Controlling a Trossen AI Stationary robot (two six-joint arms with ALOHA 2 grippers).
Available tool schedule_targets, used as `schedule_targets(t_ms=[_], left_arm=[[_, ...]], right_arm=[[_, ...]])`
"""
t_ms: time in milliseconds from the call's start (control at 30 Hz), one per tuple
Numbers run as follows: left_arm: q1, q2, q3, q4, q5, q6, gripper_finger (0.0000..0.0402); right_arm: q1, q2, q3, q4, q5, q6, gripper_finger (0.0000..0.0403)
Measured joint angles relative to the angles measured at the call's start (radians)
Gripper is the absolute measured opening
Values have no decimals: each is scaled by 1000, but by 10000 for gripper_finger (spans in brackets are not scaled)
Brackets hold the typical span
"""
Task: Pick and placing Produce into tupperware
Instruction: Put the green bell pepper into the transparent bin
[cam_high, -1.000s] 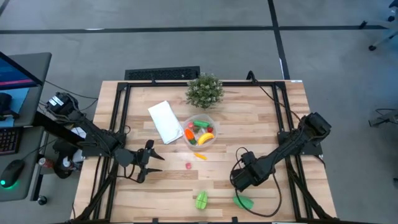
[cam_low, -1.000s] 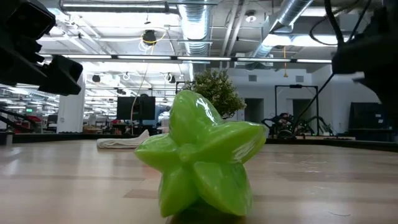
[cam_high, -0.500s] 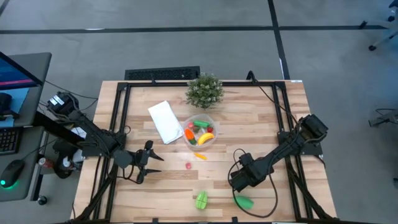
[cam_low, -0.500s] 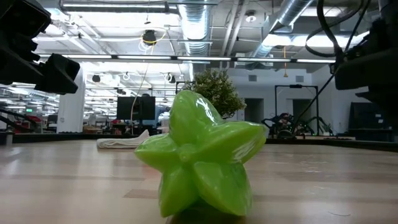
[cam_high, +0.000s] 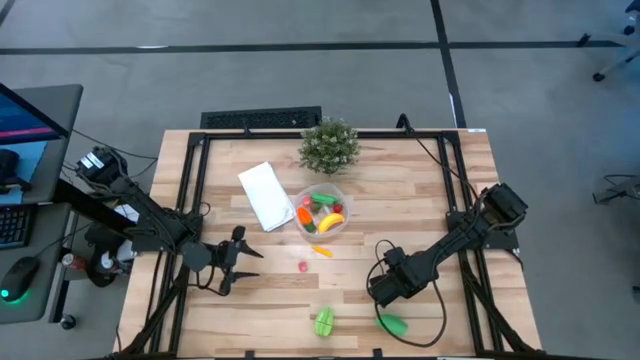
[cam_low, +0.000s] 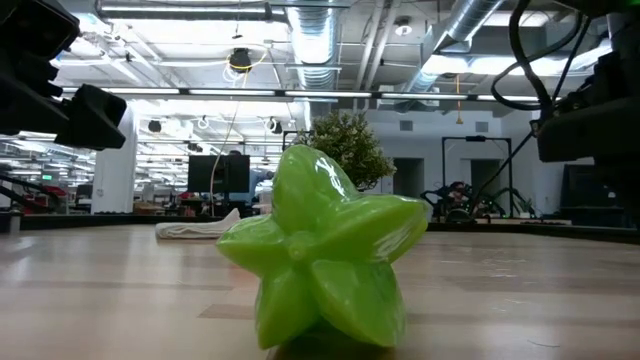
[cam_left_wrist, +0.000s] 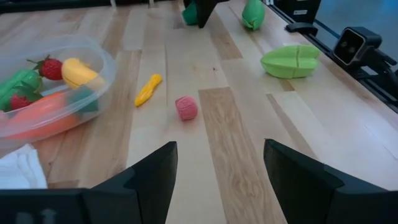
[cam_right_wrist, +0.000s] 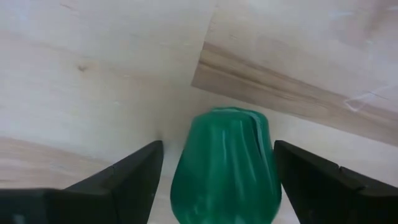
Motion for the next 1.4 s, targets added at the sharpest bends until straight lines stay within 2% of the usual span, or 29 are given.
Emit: schedule_targets(t_ms=[500,867,967,1200,1400], left_arm=[[0,0,0,-3,-6,1,231],[0,0,0,-9,-6,1,231],[0,0,0,-9,-6,1,231],[0,0,0,-15,-6,1,231],[0,0,0,-16,-6,1,231]], right_arm=[[-4,0,-1,14,-14,-12,254],[-20,0,18,9,-26,-71,182],[-20,0,18,11,-25,-75,182],[-20,0,19,12,-23,-79,211],[-20,0,19,24,-22,-89,209]])
